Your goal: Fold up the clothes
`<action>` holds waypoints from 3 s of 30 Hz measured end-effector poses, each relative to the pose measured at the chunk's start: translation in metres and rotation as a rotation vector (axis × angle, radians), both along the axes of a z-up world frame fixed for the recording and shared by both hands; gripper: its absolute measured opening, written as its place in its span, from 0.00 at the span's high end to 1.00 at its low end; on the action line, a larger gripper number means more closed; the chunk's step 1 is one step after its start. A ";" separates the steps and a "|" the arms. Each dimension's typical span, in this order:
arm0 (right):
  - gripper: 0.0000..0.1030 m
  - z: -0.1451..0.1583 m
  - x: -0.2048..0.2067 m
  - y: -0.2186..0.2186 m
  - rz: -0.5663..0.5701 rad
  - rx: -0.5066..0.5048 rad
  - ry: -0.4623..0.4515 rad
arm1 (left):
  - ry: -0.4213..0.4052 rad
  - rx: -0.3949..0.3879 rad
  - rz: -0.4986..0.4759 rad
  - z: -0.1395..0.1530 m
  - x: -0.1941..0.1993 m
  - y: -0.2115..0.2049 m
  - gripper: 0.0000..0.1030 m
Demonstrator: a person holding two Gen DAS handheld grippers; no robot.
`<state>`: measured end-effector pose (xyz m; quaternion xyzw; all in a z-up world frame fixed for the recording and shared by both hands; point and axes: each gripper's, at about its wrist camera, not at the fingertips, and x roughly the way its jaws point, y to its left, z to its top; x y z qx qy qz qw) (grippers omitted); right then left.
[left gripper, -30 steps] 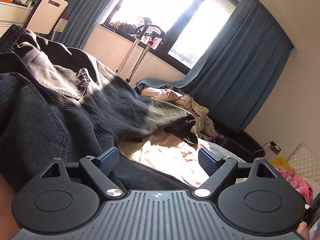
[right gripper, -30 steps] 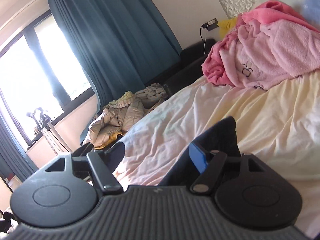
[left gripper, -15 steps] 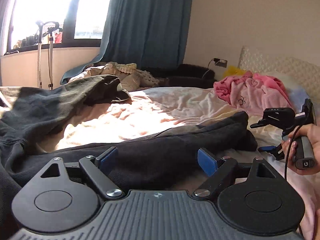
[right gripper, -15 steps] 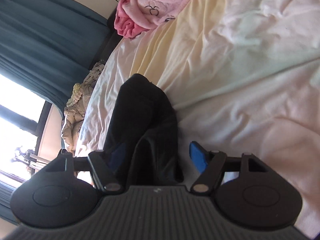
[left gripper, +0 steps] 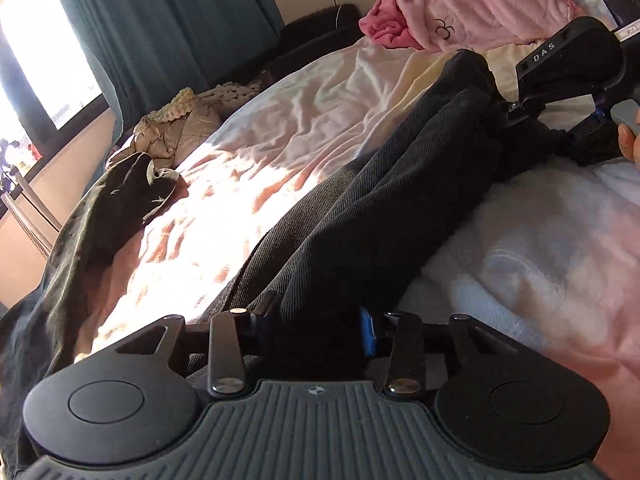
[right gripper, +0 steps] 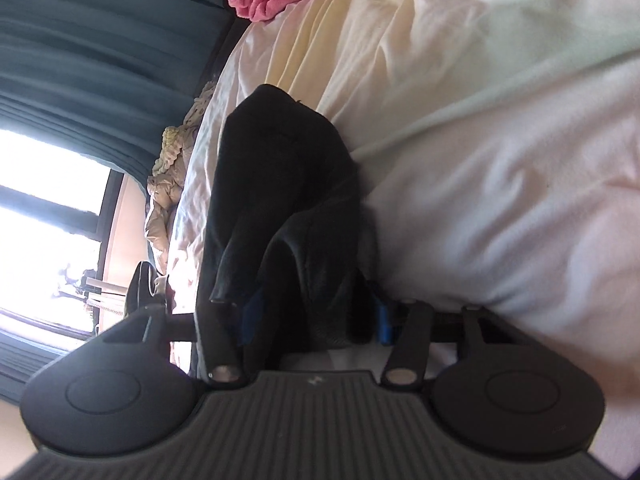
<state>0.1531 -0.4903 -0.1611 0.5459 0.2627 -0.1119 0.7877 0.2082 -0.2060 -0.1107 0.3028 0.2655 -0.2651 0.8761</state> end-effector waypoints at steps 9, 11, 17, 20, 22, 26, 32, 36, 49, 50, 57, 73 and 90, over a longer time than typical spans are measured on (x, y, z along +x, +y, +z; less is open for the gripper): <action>0.94 0.041 -0.001 -0.010 -0.047 -0.034 -0.152 | 0.120 -0.175 0.086 0.033 0.074 -0.012 0.92; 0.95 0.065 -0.002 -0.018 -0.051 -0.097 -0.199 | 0.145 -0.219 0.108 0.040 0.093 -0.016 0.90; 0.95 0.072 -0.017 -0.049 -0.120 -0.140 -0.199 | 0.195 -0.299 0.153 0.049 0.135 -0.027 0.76; 0.95 0.049 -0.016 -0.065 -0.160 -0.136 -0.147 | 0.177 -0.243 0.139 0.035 0.131 -0.032 0.68; 0.95 0.034 -0.014 -0.073 -0.196 -0.161 -0.128 | 0.164 -0.205 0.129 0.026 0.128 -0.035 0.51; 0.94 0.014 -0.005 -0.078 -0.165 -0.178 -0.119 | 0.173 -0.300 0.193 0.048 0.103 0.021 0.29; 0.80 0.020 -0.010 -0.071 -0.160 -0.219 -0.099 | 0.164 -0.558 0.458 0.101 0.012 0.180 0.26; 0.78 0.040 -0.017 -0.058 -0.132 -0.317 -0.071 | 0.113 -0.790 0.719 0.121 -0.073 0.304 0.21; 0.45 0.062 -0.048 -0.033 -0.088 -0.249 -0.088 | 0.275 -1.398 1.061 0.077 -0.152 0.445 0.20; 0.45 0.057 -0.048 -0.033 -0.091 -0.188 -0.090 | 0.288 -1.422 1.072 0.072 -0.151 0.449 0.20; 0.43 0.014 -0.029 -0.023 -0.019 0.134 -0.060 | 0.340 -1.649 1.143 0.035 -0.131 0.475 0.20; 0.94 0.005 0.005 -0.061 -0.140 -0.040 -0.125 | 0.423 -1.701 1.144 0.016 -0.139 0.485 0.20; 0.95 -0.004 -0.025 -0.086 -0.274 -0.058 -0.106 | 0.297 -1.648 1.287 0.021 -0.163 0.502 0.19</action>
